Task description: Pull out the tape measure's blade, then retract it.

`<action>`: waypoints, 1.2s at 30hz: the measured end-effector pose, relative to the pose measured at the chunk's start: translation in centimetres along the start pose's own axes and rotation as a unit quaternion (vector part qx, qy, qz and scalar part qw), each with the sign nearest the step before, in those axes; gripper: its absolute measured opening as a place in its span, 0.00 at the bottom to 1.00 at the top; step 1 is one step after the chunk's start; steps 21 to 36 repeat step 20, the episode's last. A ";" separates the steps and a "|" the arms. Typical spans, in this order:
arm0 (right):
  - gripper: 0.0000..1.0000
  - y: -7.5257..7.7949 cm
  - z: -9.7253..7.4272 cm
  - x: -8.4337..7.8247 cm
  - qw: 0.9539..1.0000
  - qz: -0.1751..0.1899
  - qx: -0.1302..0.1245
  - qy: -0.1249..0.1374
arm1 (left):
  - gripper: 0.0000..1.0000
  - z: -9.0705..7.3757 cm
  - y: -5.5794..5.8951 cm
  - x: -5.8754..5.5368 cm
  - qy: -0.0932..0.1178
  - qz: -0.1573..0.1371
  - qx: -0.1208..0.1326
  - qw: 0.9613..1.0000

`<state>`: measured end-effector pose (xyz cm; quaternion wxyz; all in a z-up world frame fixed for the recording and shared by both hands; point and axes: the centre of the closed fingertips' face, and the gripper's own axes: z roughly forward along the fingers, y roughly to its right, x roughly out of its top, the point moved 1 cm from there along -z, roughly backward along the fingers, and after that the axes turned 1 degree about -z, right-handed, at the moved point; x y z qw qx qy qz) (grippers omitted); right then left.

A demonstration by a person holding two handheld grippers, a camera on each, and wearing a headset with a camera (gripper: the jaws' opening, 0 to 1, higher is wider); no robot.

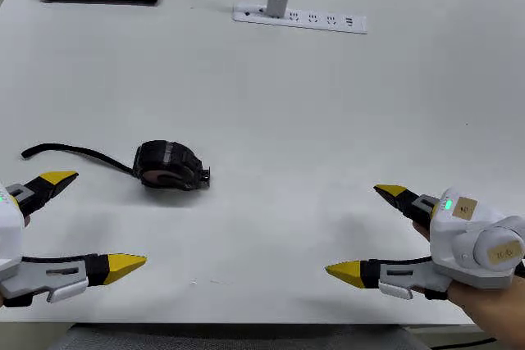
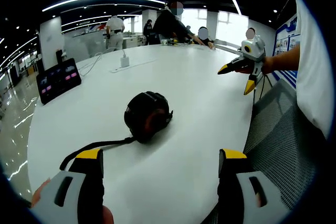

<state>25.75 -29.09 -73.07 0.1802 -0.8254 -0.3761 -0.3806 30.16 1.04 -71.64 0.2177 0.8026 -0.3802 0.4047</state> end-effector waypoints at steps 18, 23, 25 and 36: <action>0.86 -0.1 0.1 0.0 1.000 0.002 0.002 0.000 | 0.88 0.0 -0.1 -0.4 -0.005 -0.008 -0.001 1.000; 0.87 -0.1 0.2 0.0 1.000 0.002 0.003 0.000 | 0.87 0.0 -0.1 -0.4 -0.005 -0.010 -0.003 1.000; 0.87 -0.1 0.2 0.0 1.000 0.002 0.003 0.000 | 0.87 0.0 -0.1 -0.4 -0.005 -0.010 -0.003 1.000; 0.87 -0.1 0.2 0.0 1.000 0.002 0.003 0.000 | 0.87 0.0 -0.1 -0.4 -0.005 -0.010 -0.003 1.000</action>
